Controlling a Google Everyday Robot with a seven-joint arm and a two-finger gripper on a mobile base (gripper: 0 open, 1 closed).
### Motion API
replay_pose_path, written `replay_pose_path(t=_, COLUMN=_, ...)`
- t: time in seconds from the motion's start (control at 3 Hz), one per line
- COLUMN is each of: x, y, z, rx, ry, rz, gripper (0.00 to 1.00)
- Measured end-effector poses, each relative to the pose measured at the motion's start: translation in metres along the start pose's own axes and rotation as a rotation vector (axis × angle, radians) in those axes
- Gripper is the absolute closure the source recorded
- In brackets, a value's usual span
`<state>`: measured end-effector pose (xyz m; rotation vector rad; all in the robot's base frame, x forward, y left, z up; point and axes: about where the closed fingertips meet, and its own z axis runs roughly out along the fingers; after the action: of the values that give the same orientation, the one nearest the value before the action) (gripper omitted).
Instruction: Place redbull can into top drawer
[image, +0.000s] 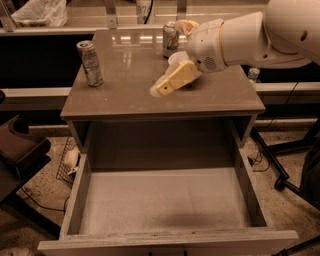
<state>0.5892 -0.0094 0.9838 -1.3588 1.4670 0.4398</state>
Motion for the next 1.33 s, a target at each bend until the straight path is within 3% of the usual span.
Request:
replay_pose_path(t=0.33, x=-0.007, y=-0.057, z=0.080, rx=0.043, ry=-0.178, rz=0.187, gripper=0.00)
replay_pose_path(t=0.67, x=-0.005, y=-0.101, z=0.140, rx=0.101, ry=-0.290, rz=0.321, gripper=0.00)
replay_pose_path(t=1.0, x=-0.006, y=-0.099, z=0.145, rx=0.091, ry=-0.289, rz=0.319, gripper=0.00)
replay_pose_path(t=1.33, x=-0.008, y=-0.087, z=0.177, rx=0.022, ry=-0.268, rz=0.294, gripper=0.00)
